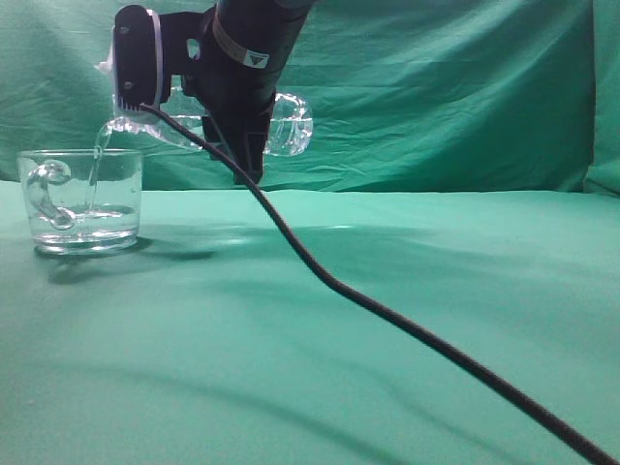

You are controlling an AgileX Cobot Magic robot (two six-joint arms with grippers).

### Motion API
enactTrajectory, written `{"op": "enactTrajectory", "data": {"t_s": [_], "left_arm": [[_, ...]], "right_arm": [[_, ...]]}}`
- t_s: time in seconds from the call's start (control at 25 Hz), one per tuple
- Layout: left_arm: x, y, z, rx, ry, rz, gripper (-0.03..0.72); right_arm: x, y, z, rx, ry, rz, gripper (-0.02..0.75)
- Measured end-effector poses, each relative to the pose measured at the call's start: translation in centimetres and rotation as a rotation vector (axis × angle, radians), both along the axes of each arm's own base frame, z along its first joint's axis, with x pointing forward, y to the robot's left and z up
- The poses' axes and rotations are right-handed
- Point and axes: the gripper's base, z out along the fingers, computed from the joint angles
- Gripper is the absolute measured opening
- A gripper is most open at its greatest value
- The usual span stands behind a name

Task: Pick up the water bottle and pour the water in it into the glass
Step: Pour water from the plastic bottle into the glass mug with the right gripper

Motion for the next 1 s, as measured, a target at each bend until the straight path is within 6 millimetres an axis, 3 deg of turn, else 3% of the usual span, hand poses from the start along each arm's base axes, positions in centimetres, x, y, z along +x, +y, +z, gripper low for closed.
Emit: {"op": "enactTrajectory", "data": {"t_s": [0.28,0.6,0.72,0.84,1.0], "left_arm": [[0.0,0.0,0.0,0.0,0.0,0.0,0.0],[0.0,0.0,0.0,0.0,0.0,0.0,0.0],[0.0,0.0,0.0,0.0,0.0,0.0,0.0],[0.0,0.0,0.0,0.0,0.0,0.0,0.0],[0.0,0.0,0.0,0.0,0.0,0.0,0.0]], "right_arm": [[-0.2,0.4,-0.2,0.123,0.076,-0.018,0.29],[-0.4,0.4,-0.1,0.608,0.312,-0.274,0.29],[-0.7,0.1,1.7,0.803,0.392,-0.38,0.29],[-1.2,-0.7,5.0,0.955,0.428,-0.434,0.29],[-2.3,-3.9,8.3,1.072,0.472,-0.464,0.29]]}}
